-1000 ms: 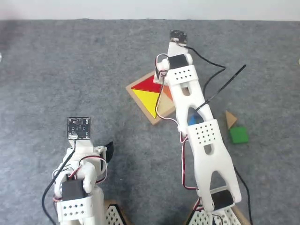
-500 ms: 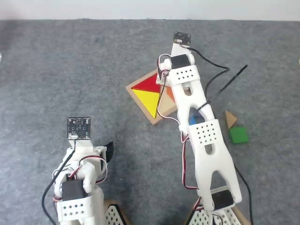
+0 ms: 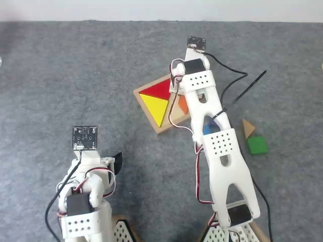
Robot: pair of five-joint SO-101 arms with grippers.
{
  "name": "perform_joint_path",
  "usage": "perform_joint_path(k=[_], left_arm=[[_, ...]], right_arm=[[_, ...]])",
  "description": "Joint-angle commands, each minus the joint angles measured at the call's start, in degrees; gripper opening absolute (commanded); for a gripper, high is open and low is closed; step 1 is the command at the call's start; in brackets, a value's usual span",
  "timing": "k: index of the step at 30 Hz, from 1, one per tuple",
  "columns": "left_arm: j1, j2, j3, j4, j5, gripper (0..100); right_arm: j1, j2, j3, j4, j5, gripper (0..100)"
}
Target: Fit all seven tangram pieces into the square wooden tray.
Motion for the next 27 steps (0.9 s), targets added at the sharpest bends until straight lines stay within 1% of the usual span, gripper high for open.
perform_joint_path(k=[1,7,10,14,16,22,27], left_arm=[[0.0,-1.23,-1.27,0.26,0.44,27],[0.0,-1.23,-1.27,0.26,0.44,27],[0.0,-1.23,-1.27,0.26,0.44,27],[0.0,-1.23,-1.27,0.26,0.44,27],[0.0,-1.23,-1.27,0.26,0.44,27],[0.0,-1.23,-1.27,0.26,0.44,27],[0.0,-1.23,-1.27,0.26,0.44,27]], right_arm=[[-3.3,-2.07,-5.89,3.91,0.79,20.3],[-5.23,-1.8,-13.63,10.51,1.41,20.3],[-6.64,-1.8,-11.69,11.03,1.58,20.3],[-8.4,-1.8,-6.07,11.03,-0.53,20.3],[-8.66,-1.8,-4.13,11.03,-1.41,22.2],[-7.6,-2.24,-2.11,11.21,-6.95,32.9],[-7.6,-2.33,-2.29,11.3,-7.74,33.0]])
